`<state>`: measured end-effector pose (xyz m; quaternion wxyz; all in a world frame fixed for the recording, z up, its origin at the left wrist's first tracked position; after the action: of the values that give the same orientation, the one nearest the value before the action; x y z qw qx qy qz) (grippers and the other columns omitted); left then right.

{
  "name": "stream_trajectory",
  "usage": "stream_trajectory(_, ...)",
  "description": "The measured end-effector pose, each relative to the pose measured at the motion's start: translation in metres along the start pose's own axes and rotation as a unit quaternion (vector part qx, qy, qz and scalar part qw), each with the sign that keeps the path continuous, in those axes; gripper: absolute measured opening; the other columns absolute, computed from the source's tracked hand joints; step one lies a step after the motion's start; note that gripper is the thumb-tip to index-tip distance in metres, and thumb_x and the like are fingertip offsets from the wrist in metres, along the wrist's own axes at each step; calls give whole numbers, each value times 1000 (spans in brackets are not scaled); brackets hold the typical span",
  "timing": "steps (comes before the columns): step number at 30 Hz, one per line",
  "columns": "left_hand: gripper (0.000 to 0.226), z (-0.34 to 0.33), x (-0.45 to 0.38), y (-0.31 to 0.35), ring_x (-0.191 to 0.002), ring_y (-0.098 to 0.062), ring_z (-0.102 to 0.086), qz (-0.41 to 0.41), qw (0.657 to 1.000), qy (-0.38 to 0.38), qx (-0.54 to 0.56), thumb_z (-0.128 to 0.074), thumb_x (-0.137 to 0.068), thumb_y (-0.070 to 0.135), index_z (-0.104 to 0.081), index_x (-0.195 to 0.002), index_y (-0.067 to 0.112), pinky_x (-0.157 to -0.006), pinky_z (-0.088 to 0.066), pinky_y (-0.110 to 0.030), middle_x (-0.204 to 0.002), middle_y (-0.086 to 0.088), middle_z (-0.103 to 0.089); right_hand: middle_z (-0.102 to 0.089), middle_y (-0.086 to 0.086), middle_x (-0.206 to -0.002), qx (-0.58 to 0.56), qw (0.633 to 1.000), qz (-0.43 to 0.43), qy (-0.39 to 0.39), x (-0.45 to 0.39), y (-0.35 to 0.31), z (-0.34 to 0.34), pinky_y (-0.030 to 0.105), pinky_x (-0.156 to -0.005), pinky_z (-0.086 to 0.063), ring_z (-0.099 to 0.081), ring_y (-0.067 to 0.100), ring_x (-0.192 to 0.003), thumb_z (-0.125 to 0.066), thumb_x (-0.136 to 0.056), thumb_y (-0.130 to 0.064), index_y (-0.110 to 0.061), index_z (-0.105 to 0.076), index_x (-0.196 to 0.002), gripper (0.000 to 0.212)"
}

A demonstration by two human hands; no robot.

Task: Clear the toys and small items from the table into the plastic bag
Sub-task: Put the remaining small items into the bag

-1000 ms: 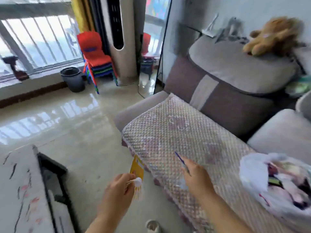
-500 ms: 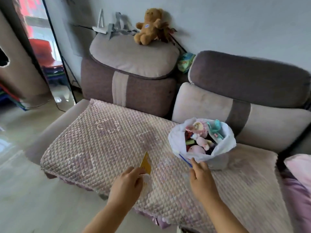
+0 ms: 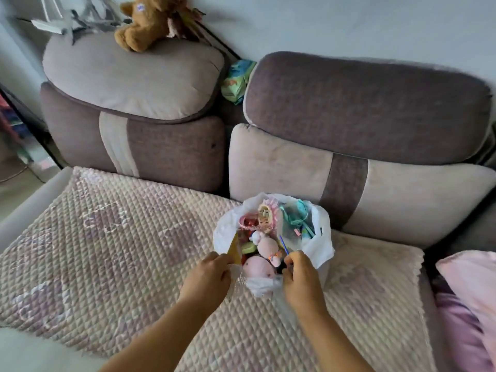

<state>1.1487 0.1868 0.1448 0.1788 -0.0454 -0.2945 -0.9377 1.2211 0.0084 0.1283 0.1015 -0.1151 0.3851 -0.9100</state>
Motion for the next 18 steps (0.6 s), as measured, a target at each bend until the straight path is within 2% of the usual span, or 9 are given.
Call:
stream_trajectory(2, 30, -9, -21, 2, -92, -20, -60, 27, 1000, -10, -7, -47, -90, 15, -63, -114, 23, -74, -49, -32, -104, 1, -58, -59, 18, -100, -1, 1000, 16, -25, -29, 8, -7, 23, -77, -34, -55, 30, -97, -56, -81, 4, 5, -55, -97, 15)
stream_trajectory(5, 31, -23, -49, 1, -92, -19, -59, 62, 998, -10, -11, -47, -89, 14, -64, -113, 24, -75, -48, -32, -105, 3, -59, -56, 14, -111, 8, 997, 42, -60, -73, 18, -26, 28, -87, -36, -51, 26, -106, -53, -84, 1, -1, -54, -106, 22)
stream_trajectory(9, 30, -37, -74, -6, -90, -21, -60, 94, 995, -14, -14, -49, -89, 14, -64, -112, 22, -75, -50, -33, -103, 1, -60, -56, 10, -111, 4, 996, 49, -72, -113, 26, -55, 21, -80, -33, -51, 23, -105, -49, -86, -1, -5, -54, -107, 22)
stream_trajectory(15, 30, -65, -105, -17, -95, -24, -59, 134, 991, -26, -3, -49, -89, 15, -63, -115, 22, -79, -50, -36, -109, -1, -60, -45, 7, -128, 80, 981, 75, -163, -146, 55, -84, 32, -94, -39, -42, 24, -122, -52, -86, -9, -11, -49, -122, 36)
stream_trajectory(18, 32, -79, -114, -22, -99, -25, -58, 142, 989, -42, -7, -48, -90, 16, -60, -118, 23, -82, -49, -35, -112, -1, -58, -50, 6, -124, 76, 985, 105, -116, -140, 64, -81, 33, -94, -41, -45, 23, -119, -57, -86, -11, -10, -53, -122, 36)
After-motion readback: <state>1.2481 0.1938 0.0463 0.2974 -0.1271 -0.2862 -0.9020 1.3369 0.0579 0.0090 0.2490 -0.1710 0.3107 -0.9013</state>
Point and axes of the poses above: each hand's wrist, its own x-axis away from the middle knuckle, its own z-axis out of the back of the hand, y = z × x, the point moved 1 cm from there along -x, towards the middle knuckle
